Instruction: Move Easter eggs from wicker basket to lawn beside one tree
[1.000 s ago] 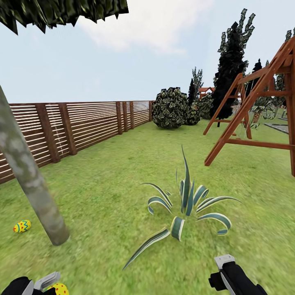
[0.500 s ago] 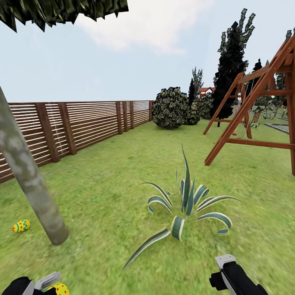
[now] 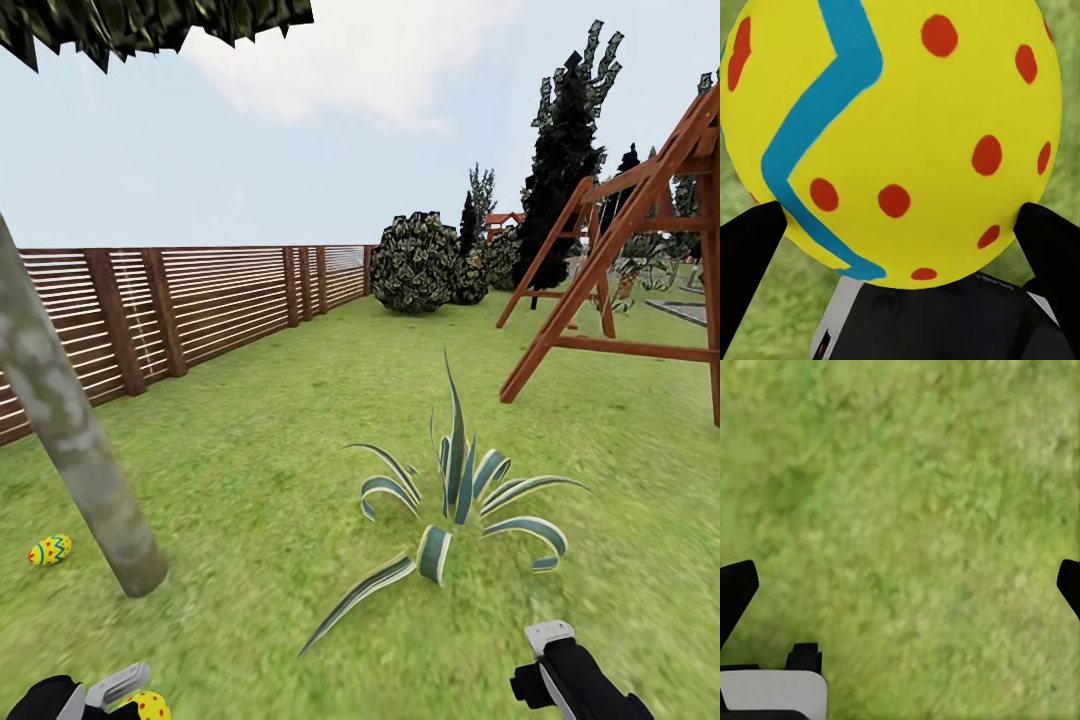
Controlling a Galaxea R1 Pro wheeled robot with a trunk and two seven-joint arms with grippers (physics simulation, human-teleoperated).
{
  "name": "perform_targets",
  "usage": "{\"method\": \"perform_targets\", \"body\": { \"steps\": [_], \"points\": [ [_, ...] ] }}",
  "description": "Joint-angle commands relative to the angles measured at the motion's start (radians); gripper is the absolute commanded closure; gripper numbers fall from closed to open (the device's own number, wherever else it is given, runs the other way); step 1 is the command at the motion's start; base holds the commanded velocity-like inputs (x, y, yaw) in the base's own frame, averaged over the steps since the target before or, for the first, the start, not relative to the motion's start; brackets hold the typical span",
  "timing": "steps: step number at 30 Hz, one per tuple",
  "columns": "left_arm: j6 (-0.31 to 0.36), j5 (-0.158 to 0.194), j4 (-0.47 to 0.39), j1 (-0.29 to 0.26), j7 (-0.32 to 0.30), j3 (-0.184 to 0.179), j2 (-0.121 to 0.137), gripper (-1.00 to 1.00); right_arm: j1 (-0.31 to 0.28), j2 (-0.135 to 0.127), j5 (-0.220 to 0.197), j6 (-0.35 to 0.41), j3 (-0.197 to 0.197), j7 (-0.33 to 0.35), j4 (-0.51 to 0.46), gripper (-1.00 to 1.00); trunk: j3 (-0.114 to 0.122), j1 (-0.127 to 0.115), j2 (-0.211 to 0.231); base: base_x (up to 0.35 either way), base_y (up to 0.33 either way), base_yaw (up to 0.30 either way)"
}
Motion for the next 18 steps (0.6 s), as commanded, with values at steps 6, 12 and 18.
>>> {"method": "perform_targets", "body": {
  "steps": [6,12,18],
  "points": [
    [0.005,-0.003,0.000,-0.001,-0.005,0.004,-0.002,1.00,-0.001,-0.001,0.007,0.006,0.005,0.001,-0.002,-1.00,-0.020,0.023,-0.043,0.000,0.000,0.000],
    [0.005,-0.003,0.000,-0.001,-0.004,0.003,-0.007,1.00,-0.001,-0.003,0.007,0.006,0.005,0.001,-0.001,-1.00,-0.039,0.046,-0.085,0.000,0.000,0.000],
    [0.005,-0.003,0.000,-0.001,-0.005,0.003,-0.008,1.00,-0.001,-0.003,0.007,0.006,0.004,0.001,-0.001,-1.00,-0.058,0.069,-0.127,0.000,0.000,0.000]
  ]
}}
